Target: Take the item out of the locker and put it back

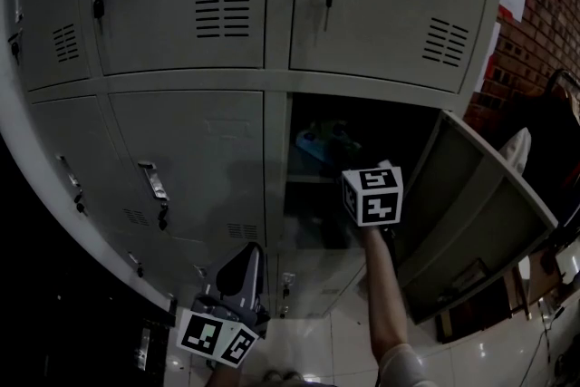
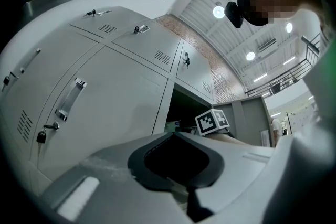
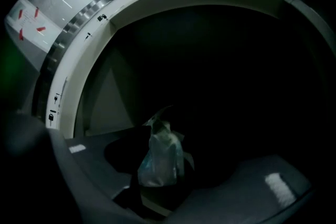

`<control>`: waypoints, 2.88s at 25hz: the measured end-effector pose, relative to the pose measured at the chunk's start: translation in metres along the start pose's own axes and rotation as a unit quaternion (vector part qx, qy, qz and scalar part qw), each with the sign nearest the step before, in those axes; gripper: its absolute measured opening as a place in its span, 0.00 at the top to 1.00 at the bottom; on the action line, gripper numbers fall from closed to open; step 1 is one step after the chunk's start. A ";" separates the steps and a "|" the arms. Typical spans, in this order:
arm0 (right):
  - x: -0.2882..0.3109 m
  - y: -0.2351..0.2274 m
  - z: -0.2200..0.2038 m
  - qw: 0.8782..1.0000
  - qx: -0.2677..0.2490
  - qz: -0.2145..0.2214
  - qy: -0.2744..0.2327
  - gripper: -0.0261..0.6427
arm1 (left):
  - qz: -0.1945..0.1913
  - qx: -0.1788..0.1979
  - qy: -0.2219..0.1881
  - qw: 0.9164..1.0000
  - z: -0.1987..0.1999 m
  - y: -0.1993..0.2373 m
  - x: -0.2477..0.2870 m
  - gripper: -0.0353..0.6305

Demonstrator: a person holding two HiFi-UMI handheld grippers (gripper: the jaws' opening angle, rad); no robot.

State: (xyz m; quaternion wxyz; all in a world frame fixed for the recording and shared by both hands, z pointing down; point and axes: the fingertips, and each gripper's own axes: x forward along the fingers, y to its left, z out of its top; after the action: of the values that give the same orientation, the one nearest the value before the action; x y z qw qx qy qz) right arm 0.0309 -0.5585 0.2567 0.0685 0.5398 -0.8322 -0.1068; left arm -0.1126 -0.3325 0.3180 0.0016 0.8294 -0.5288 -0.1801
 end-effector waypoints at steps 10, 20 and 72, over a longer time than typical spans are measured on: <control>-0.035 -0.003 0.027 0.997 0.026 -0.007 -0.067 0.58 | -0.010 0.002 0.001 1.000 0.002 -0.008 -0.001 0.94; -0.152 0.024 0.085 0.975 0.087 0.034 -0.201 0.60 | -0.029 0.006 -0.004 1.000 0.010 -0.023 -0.007 0.94; -0.442 0.205 -0.056 0.960 0.215 0.081 -0.158 0.96 | -0.040 -0.007 0.004 0.999 -0.026 -0.138 -0.241 0.94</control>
State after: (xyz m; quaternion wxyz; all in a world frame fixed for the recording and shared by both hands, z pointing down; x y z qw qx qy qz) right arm 0.0429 -0.0802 0.3633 -0.1727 0.4491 -0.8766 -0.0034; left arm -0.0745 -0.0653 0.3871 0.0023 0.8507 -0.4940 -0.1798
